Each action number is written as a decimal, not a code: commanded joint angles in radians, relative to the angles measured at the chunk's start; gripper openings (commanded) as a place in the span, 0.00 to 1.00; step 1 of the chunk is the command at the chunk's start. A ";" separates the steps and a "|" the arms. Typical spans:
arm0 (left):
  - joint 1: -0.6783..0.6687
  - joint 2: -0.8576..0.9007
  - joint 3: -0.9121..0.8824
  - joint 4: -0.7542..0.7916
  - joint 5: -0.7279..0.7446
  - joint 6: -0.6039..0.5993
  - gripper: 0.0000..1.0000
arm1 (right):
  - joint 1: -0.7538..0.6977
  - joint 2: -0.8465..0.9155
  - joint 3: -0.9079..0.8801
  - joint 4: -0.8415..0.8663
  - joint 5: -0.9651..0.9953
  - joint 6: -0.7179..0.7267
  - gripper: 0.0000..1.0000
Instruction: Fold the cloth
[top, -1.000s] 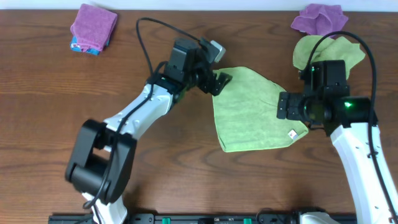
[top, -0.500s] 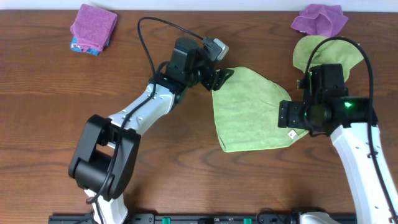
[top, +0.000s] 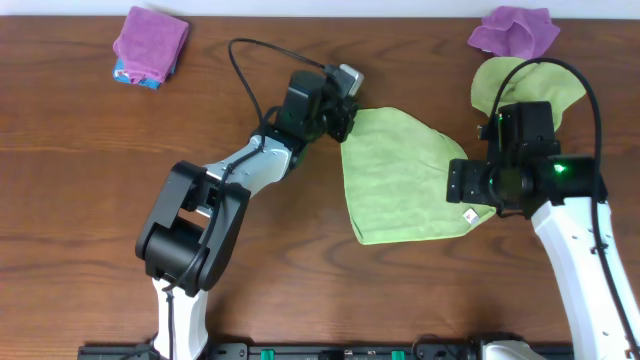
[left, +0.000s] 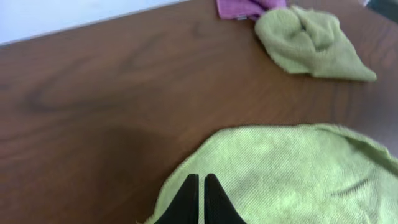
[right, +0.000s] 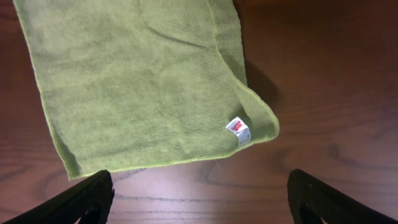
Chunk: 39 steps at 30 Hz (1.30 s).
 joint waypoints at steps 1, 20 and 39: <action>-0.007 0.038 0.014 0.013 -0.045 -0.011 0.06 | 0.006 -0.016 0.012 0.003 -0.013 0.011 0.89; -0.066 0.141 0.014 0.143 -0.168 0.148 0.06 | 0.006 -0.016 0.012 0.038 -0.034 0.011 0.88; -0.075 0.196 0.014 0.068 -0.271 0.188 0.06 | 0.006 -0.016 0.012 0.041 -0.072 0.034 0.88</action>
